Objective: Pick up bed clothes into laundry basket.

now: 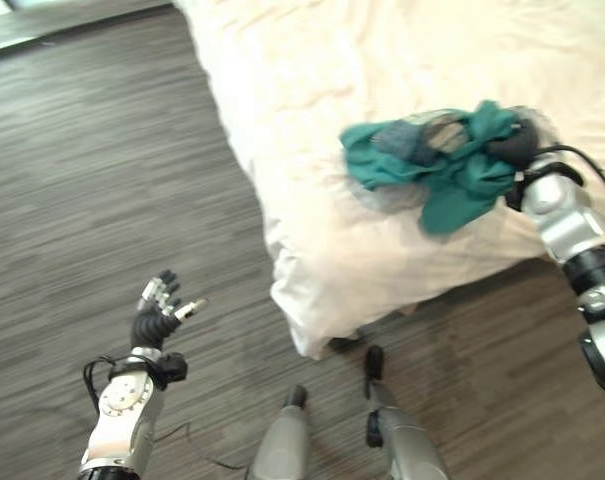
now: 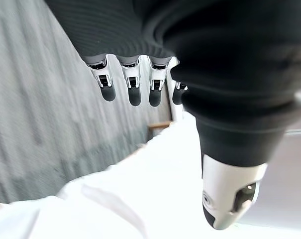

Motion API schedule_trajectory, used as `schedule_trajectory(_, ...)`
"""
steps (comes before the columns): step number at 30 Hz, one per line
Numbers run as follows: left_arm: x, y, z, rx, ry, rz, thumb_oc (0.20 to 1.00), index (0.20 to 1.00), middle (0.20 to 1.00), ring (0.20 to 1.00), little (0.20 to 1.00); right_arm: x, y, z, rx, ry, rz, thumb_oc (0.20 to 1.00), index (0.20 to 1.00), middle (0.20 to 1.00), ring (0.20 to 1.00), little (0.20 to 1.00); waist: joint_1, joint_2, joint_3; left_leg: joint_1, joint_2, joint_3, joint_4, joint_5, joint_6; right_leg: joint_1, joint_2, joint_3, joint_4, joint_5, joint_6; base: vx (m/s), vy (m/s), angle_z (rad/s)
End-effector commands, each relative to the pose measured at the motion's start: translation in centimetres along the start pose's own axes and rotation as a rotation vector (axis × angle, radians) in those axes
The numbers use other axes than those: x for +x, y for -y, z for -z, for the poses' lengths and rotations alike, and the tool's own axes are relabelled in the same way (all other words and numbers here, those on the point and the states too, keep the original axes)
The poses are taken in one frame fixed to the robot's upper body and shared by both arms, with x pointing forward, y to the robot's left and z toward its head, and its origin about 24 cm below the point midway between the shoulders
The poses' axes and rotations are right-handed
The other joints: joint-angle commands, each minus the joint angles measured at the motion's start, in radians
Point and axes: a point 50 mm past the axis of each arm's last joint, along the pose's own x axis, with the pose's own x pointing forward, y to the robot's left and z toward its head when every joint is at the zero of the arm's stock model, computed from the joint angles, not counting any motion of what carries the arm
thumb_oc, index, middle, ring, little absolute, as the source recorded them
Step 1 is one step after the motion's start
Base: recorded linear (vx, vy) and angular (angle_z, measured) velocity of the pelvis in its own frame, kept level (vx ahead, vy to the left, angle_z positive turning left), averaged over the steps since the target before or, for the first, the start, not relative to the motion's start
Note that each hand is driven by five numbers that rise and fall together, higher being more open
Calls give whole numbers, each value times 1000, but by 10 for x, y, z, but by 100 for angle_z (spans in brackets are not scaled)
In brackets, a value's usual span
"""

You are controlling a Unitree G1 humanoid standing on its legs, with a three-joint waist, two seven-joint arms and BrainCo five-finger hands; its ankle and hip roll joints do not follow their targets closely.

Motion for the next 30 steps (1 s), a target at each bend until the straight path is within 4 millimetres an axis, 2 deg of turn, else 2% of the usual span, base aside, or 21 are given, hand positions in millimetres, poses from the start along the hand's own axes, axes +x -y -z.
schedule_trajectory(1,-10,-4,-21,23,88,46,1000,1000,1000,1000,1000,-6,35,-41,50,236,119,200,200,200,200,200,-38,65,-63,213,77,132,-315,139,-42,57,-49,-36,3,41,103,-101,123,-66)
schedule_trajectory(2,-11,-4,-21,28,86,49,1000,1000,1000,1000,1000,-8,34,-39,52,231,118,200,200,200,200,200,-33,61,-63,215,76,133,-315,139,-41,58,-50,-34,3,42,104,-197,134,-97)
schedule_trajectory(3,-14,-5,-22,27,92,39,1000,1000,1000,1000,1000,-25,32,-39,104,273,133,200,200,200,200,200,-43,64,-55,225,81,160,-315,145,-30,63,-57,-72,28,40,108,-260,121,-90)
schedule_trajectory(6,-19,1,-18,17,79,42,1000,1000,1000,1000,1000,-52,19,-47,203,355,117,200,200,200,200,200,-26,90,-51,221,109,247,-315,169,-18,105,-94,-214,164,-81,47,-287,124,-79)
schedule_trajectory(8,-22,4,-15,6,65,43,1000,1000,1000,1000,1000,-64,13,-48,254,367,109,200,200,200,200,200,-23,91,-59,220,111,271,-315,176,-11,124,-109,-238,205,-101,33,-237,68,-136)
schedule_trajectory(9,-36,8,-3,-24,21,39,1000,1000,1000,1000,1000,-100,-3,-32,379,328,76,200,200,200,200,200,-26,103,-87,213,128,355,-306,191,4,208,-161,-286,288,-138,27,-342,84,-118)
schedule_trajectory(12,-43,10,0,-40,7,45,1000,1000,1000,1000,1000,-120,-15,-23,419,286,39,200,200,200,200,200,-28,107,-109,206,141,426,-302,206,4,259,-195,-328,303,-137,33,-148,39,-129)
schedule_trajectory(13,-30,29,-7,-43,37,60,1000,1000,1000,1000,1000,-131,-31,-30,473,289,-28,200,200,200,200,200,-55,104,-127,223,153,468,-304,189,-7,276,-210,-322,318,-146,52,-131,29,-126)
schedule_trajectory(14,-24,44,-14,-57,77,86,1000,1000,1000,1000,1000,-143,-45,-20,494,224,-67,200,200,200,200,200,-77,102,-141,221,166,522,-303,201,-6,293,-230,-361,317,-138,54,-182,5,-198)
schedule_trajectory(15,-30,54,-25,-65,137,114,1000,1000,1000,1000,1000,-154,-53,-21,486,232,-98,200,200,200,200,200,-70,108,-163,226,190,622,-300,216,-16,325,-263,-437,307,-121,61,-239,-80,-286)
schedule_trajectory(18,-26,61,-55,-125,297,91,1000,1000,1000,1000,1000,-159,-64,-28,495,255,-138,200,200,200,200,200,-63,117,-191,247,249,786,-295,253,-42,360,-326,-622,311,-80,74,-155,-174,-355)
schedule_trajectory(19,-23,65,-68,-118,364,91,1000,1000,1000,1000,1000,-161,-70,-31,511,265,-176,200,200,200,200,200,-57,123,-209,273,283,879,-284,265,-60,380,-377,-759,296,-45,82,-87,-278,-244)
schedule_trajectory(20,-22,66,-74,-97,394,87,1000,1000,1000,1000,1000,-160,-73,-31,511,269,-194,200,200,200,200,200,-51,128,-213,290,299,922,-276,272,-75,393,-388,-814,277,-24,91,-75,-551,-419)
schedule_trajectory(21,-22,76,-80,-73,429,143,1000,1000,1000,1000,1000,-166,-74,-25,498,256,-233,200,200,200,200,200,-72,141,-213,310,338,957,-261,307,-107,381,-348,-824,215,-45,78,-54,-500,-379)
schedule_trajectory(23,-22,81,-77,-76,418,165,1000,1000,1000,1000,1000,-170,-73,-17,490,233,-239,200,200,200,200,200,-73,153,-218,306,362,962,-259,327,-124,373,-307,-801,165,-75,64,0,-410,-231)
schedule_trajectory(25,-22,89,-67,-75,381,206,1000,1000,1000,1000,1000,-179,-68,-5,484,198,-238,200,200,200,200,200,-116,171,-225,328,411,989,-220,340,-154,352,-238,-742,88,-106,49,128,-372,-117)
schedule_trajectory(26,-22,89,-67,-75,379,206,1000,1000,1000,1000,1000,-179,-68,-5,483,197,-240,200,200,200,200,200,-111,175,-226,330,419,993,-213,339,-159,353,-231,-738,83,-108,46,218,-222,-47)
schedule_trajectory(27,-23,95,-59,-100,346,219,1000,1000,1000,1000,1000,-180,-68,-5,475,207,-242,200,200,200,200,200,-117,190,-211,317,439,943,-134,381,-188,346,-179,-677,54,-149,30,247,-174,-57)
schedule_trajectory(28,-23,97,-53,-108,323,212,1000,1000,1000,1000,1000,-179,-69,-6,456,220,-253,200,200,200,200,200,-92,197,-195,285,428,844,-95,393,-199,344,-149,-626,40,-167,19,240,-167,-93)
schedule_trajectory(29,-22,98,-54,-109,325,212,1000,1000,1000,1000,1000,-179,-69,-6,454,221,-251,200,200,200,200,200,-92,199,-195,281,432,843,-90,393,-199,343,-147,-628,39,-168,16,226,-144,-147)
schedule_trajectory(30,-24,102,-42,-143,280,204,1000,1000,1000,1000,1000,-179,-74,-8,408,248,-291,200,200,200,200,200,-59,186,-175,231,327,558,-96,262,-130,323,-115,-497,44,-205,-3,130,-83,-165)
